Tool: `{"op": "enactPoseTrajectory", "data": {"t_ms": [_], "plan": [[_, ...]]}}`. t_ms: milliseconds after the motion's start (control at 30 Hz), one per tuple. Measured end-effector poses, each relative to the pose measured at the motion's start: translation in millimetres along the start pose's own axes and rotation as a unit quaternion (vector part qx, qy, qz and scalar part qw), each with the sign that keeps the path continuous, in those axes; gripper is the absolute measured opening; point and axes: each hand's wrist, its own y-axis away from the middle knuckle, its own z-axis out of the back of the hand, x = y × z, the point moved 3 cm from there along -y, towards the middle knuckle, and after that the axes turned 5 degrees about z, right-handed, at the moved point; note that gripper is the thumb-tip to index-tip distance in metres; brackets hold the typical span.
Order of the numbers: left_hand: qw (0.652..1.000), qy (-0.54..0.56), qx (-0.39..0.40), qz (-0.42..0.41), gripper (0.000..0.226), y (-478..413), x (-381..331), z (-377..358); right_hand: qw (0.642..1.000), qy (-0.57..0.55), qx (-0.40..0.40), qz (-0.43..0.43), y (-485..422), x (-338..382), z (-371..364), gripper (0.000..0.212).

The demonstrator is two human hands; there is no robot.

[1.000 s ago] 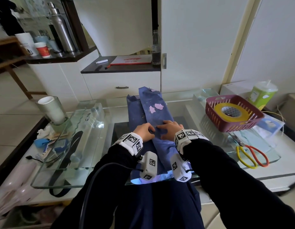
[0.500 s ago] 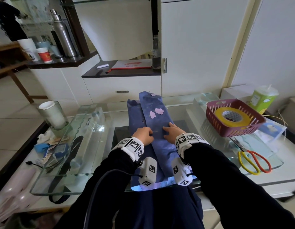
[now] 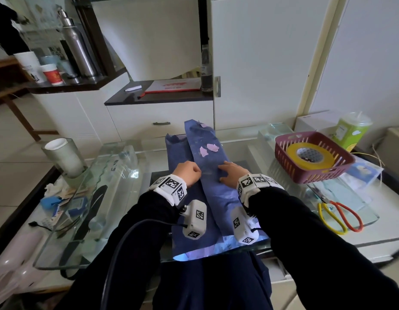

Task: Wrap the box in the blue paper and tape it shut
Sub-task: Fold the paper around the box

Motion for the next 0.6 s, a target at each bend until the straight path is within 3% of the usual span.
{"op": "enactPoseTrajectory", "data": {"t_ms": [233, 400, 467, 600], "plan": [[0.997, -0.022, -0.079, -0.007, 0.027, -13, 11, 6, 0.997, -0.036, 0.047, 0.052, -13, 21, -11, 0.038], [0.991, -0.115, -0.068, 0.025, 0.035, -15, 32, 7, 0.984, -0.066, 0.12, 0.111, -16, 51, -31, 0.054], [0.99, -0.131, -0.041, 0.039, 0.037, -15, 45, 5, 0.982, -0.087, 0.118, 0.115, -18, 57, -32, 0.056], [0.984, -0.151, -0.03, 0.088, 0.036, -14, 58, 7, 0.988, -0.123, 0.034, 0.092, -17, 57, -14, 0.049]]}}
